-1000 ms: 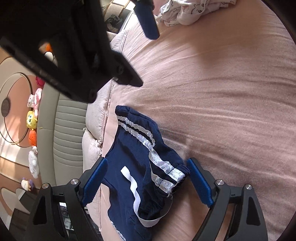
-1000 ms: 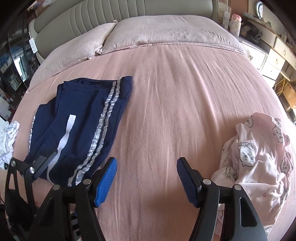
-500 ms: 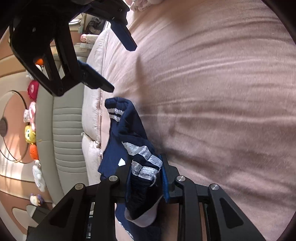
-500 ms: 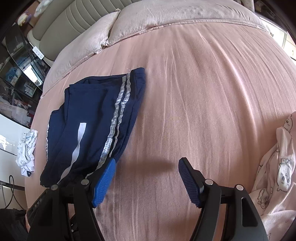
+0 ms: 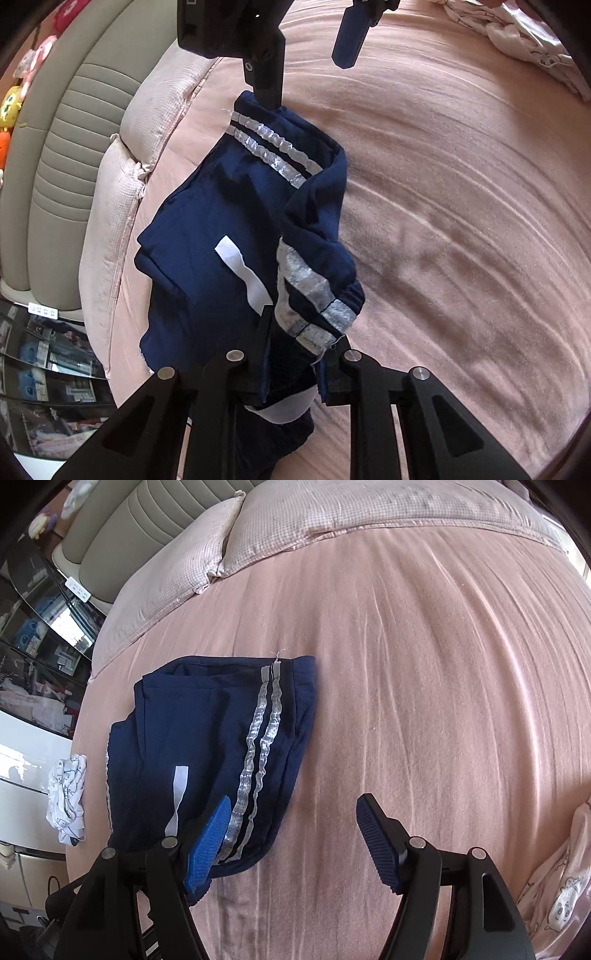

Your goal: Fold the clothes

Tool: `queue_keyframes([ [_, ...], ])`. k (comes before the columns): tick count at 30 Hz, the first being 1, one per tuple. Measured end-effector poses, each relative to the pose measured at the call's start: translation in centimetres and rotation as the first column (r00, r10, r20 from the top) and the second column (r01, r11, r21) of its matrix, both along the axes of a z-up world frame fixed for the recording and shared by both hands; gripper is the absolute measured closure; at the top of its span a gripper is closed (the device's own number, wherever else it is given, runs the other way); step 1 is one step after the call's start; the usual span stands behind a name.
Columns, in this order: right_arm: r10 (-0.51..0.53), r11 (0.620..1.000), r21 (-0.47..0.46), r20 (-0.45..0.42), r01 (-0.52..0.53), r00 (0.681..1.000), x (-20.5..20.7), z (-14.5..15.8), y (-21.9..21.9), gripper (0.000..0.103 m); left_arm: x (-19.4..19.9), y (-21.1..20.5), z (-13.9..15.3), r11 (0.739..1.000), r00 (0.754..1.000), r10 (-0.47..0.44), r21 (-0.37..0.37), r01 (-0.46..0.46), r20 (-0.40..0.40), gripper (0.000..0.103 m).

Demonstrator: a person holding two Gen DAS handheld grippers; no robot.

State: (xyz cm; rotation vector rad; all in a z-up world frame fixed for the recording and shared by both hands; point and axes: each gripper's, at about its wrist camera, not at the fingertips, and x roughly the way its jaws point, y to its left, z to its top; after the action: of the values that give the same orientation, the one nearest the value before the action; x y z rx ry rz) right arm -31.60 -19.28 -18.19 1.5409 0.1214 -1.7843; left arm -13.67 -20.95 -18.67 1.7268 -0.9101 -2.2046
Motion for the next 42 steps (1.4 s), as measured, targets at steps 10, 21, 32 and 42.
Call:
queue_keyframes([
  [10, 0.025, 0.995, 0.095, 0.049, -0.029, 0.998, -1.6, -0.2, -3.0, 0.033, -0.7, -0.1, -0.4, 0.996, 0.991, 0.058, 0.067, -0.066, 0.121, 0.087],
  [21, -0.006, 0.999, 0.032, 0.208, -0.001, 0.978, -5.3, -2.4, -5.3, 0.033, -2.5, -1.5, 0.6, 0.968, 0.971, 0.109, 0.198, -0.152, 0.214, 0.087],
  [32, -0.033, 0.996, -0.061, 0.451, 0.068, 0.892, -5.6, -4.5, -2.4, 0.033, -1.8, -2.7, 1.6, 0.967, 0.972, 0.125, 0.196, -0.165, 0.198, 0.087],
  [42, -0.034, 0.983, -0.115, 0.651, 0.143, 0.759, -3.4, -7.2, -0.5, 0.033, -2.0, -3.9, 2.4, 0.968, 0.974, 0.142, 0.181, -0.174, 0.175, 0.087],
])
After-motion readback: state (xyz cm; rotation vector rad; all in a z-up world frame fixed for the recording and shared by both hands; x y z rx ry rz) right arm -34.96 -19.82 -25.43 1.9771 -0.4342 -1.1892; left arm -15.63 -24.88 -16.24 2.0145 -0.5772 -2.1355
